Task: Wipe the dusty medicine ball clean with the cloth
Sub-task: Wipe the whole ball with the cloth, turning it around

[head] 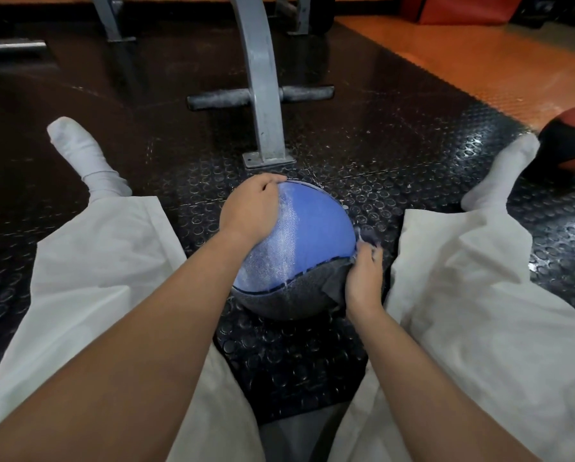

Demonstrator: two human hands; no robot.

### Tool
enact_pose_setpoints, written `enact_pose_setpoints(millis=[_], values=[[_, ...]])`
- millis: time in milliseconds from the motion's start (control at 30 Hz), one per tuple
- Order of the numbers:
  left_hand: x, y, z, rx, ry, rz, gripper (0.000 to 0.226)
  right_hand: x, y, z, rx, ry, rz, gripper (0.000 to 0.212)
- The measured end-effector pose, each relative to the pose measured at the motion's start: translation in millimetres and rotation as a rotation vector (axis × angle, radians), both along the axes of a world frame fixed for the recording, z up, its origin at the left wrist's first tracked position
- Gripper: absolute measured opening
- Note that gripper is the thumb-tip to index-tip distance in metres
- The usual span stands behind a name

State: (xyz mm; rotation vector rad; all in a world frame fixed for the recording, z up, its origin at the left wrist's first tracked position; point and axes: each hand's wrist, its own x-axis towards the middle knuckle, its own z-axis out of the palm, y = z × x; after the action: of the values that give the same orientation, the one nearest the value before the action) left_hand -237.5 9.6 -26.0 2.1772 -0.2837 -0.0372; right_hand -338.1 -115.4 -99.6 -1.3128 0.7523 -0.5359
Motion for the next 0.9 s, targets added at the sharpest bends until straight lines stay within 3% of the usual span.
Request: enact_pose_setpoints(millis=[67, 133, 333, 467, 567, 733, 900], values=[[-3.5, -0.9, 1.1, 0.012, -0.015, -0.018, 0.038, -3.2, -2.5, -0.6, 0.096, 0.096, -0.003, 0.032], [-7.2, -0.8, 1.3, 0.017, -0.034, -0.034, 0.037, -4.3, 2.4, 10.0, 0.015, 0.082, -0.03, 0.019], [-24.8, 1.8, -3.7, -0.038, -0.078, -0.063, 0.035, -5.6, 17.9, 39.6, -0.587, -0.067, 0.07, 0.023], [-41.5, 3.4, -5.2, -0.008, -0.171, -0.139, 0.036, -11.9, 13.7, 38.2, -0.59, -0.127, 0.074, 0.02], [-48.1, 4.8, -8.7, 0.011, -0.232, -0.138, 0.034, -19.0, 19.0, 32.0, -0.677, -0.011, -0.038, 0.025], [-54.9, 2.8, -9.0, 0.027, -0.179, 0.025, 0.036, -25.3, 27.6, 35.8, -0.788, 0.087, -0.037, 0.023], [-59.1, 7.6, -10.5, 0.027, -0.181, -0.017, 0.037, -14.4, 25.5, 49.6, -1.014, -0.007, 0.027, 0.028]])
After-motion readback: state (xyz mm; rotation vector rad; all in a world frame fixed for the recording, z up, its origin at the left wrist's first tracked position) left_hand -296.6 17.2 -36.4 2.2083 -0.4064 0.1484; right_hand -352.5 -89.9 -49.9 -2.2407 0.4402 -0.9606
